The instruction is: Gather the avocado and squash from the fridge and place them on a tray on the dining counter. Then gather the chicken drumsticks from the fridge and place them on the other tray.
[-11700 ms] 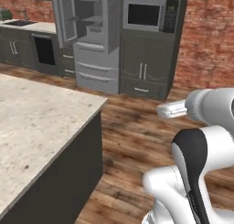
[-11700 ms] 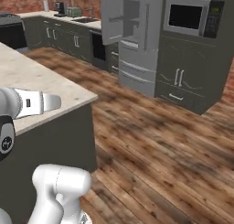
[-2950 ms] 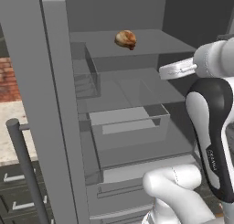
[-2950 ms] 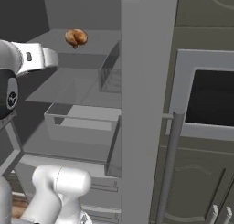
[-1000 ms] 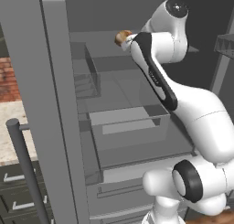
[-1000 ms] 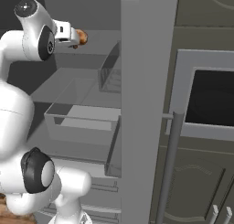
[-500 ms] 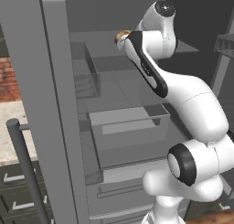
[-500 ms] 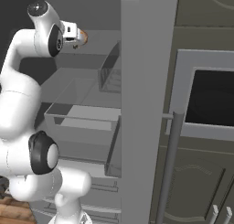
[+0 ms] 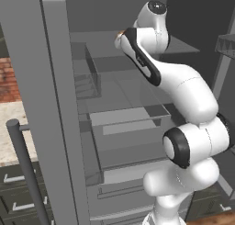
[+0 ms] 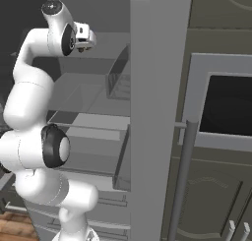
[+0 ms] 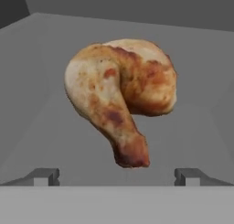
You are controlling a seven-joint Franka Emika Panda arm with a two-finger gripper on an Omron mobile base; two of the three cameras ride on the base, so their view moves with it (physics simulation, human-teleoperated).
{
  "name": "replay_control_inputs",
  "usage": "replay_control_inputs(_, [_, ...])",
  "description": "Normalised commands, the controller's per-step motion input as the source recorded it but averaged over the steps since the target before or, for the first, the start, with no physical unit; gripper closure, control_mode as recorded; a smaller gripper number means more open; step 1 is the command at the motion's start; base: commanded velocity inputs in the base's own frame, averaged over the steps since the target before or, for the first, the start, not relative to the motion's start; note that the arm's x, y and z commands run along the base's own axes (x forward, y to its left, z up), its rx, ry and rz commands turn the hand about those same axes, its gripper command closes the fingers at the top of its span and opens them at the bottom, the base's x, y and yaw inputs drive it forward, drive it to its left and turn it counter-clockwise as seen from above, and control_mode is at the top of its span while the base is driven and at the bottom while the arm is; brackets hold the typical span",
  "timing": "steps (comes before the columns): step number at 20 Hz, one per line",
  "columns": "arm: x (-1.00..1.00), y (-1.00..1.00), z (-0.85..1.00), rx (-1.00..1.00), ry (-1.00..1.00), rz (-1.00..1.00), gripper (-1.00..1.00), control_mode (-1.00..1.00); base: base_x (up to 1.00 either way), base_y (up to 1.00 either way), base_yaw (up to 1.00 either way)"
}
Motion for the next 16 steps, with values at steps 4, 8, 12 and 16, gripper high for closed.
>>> replay_control_inputs(4, [0.48, 0.06, -0.10, 0.00, 0.06, 0.00, -1.00, -1.00, 0.00, 0.00, 0.00])
replay_control_inputs(8, [0.49, 0.10, -0.10, 0.00, 0.06, 0.00, -1.00, -1.00, 0.00, 0.00, 0.00])
replay_control_inputs(12, [0.46, 0.12, -0.10, 0.00, 0.05, 0.00, -1.00, -1.00, 0.00, 0.00, 0.00])
replay_control_inputs(16, [0.30, 0.05, -0.12, 0.00, 0.06, 0.00, 1.00, -1.00, 0.00, 0.00, 0.00])
